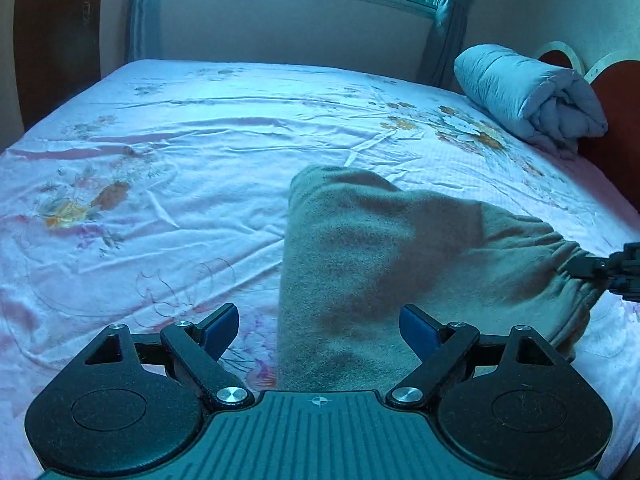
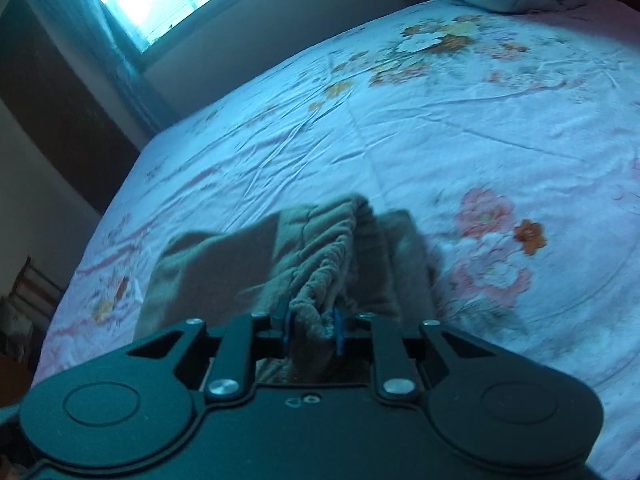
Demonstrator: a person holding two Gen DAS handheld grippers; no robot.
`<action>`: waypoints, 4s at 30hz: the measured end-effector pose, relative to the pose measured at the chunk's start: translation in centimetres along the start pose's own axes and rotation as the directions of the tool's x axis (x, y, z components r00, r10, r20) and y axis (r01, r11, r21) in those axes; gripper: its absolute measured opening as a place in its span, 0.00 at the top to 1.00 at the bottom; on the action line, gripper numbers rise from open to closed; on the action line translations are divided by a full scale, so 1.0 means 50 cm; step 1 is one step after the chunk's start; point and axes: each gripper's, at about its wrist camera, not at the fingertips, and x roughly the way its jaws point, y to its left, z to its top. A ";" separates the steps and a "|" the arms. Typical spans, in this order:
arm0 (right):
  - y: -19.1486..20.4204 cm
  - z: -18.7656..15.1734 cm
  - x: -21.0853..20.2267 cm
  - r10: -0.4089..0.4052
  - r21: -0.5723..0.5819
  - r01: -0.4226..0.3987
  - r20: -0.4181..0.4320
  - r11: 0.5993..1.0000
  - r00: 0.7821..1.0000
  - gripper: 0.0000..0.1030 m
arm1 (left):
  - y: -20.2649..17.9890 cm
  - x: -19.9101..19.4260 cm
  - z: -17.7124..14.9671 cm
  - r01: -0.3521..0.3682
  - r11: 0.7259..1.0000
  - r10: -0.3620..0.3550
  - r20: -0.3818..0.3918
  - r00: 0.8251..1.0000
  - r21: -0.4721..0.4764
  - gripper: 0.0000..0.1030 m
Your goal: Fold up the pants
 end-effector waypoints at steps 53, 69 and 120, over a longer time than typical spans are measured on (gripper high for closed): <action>0.161 0.064 0.257 0.207 -0.147 -0.245 -0.237 0.958 0.949 0.91 | -0.013 0.100 -0.072 0.075 0.988 -0.097 -0.166 0.981 -0.135 0.13; 0.099 0.063 0.157 0.092 -0.160 -0.104 -0.080 0.982 0.993 0.90 | -0.007 0.094 -0.017 0.089 0.988 -0.109 -0.163 0.981 -0.124 0.10; -0.121 0.008 0.140 0.156 0.133 -0.133 -0.182 0.982 0.971 0.60 | -0.015 0.215 0.055 0.187 0.973 -0.212 -0.206 0.955 -0.134 0.64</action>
